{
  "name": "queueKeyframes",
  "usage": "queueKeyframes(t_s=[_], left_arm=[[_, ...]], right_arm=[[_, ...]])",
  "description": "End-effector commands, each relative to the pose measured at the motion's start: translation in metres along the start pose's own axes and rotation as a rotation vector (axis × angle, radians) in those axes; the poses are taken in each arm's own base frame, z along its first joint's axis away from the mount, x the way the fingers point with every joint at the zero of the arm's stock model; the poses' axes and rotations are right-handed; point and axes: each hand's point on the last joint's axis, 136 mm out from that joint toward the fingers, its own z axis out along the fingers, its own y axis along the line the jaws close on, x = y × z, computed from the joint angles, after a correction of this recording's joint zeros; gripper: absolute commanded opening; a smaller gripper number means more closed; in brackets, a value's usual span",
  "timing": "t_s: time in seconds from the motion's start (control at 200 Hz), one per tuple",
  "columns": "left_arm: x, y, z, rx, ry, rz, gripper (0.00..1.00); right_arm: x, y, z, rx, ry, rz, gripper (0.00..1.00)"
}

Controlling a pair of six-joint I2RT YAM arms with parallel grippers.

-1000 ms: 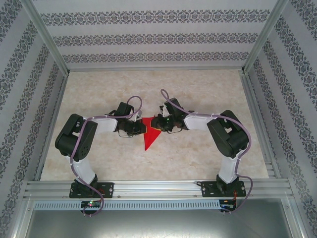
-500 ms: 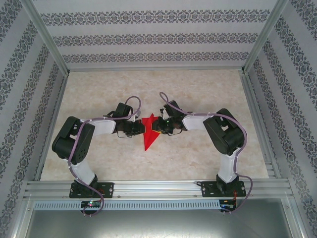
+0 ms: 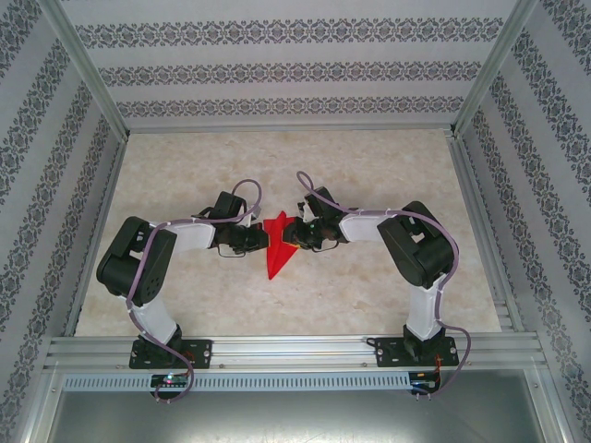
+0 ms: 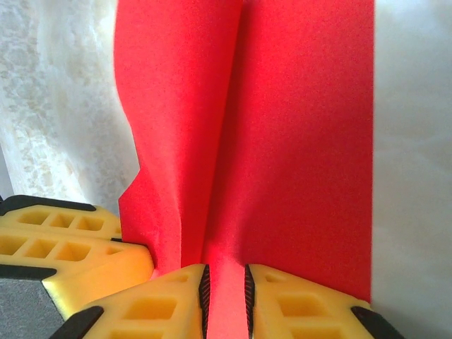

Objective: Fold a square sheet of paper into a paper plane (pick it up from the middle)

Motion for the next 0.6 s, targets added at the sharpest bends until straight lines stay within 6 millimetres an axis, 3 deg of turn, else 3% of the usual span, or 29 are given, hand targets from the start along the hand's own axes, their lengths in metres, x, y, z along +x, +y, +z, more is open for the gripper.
queueKeyframes(t_s=[0.0,0.28,0.595], left_arm=[[0.002,0.011,0.0,-0.028,0.004,0.01,0.0],[0.005,0.016,0.004,-0.041,0.027,0.011,0.0],[0.009,0.021,0.008,-0.052,0.046,0.009,0.0]], right_arm=[[-0.004,0.017,-0.002,-0.024,-0.013,-0.043,0.23],[-0.008,0.04,-0.009,-0.074,-0.033,-0.076,0.22],[-0.015,0.052,-0.013,-0.1,-0.054,-0.105,0.21]])
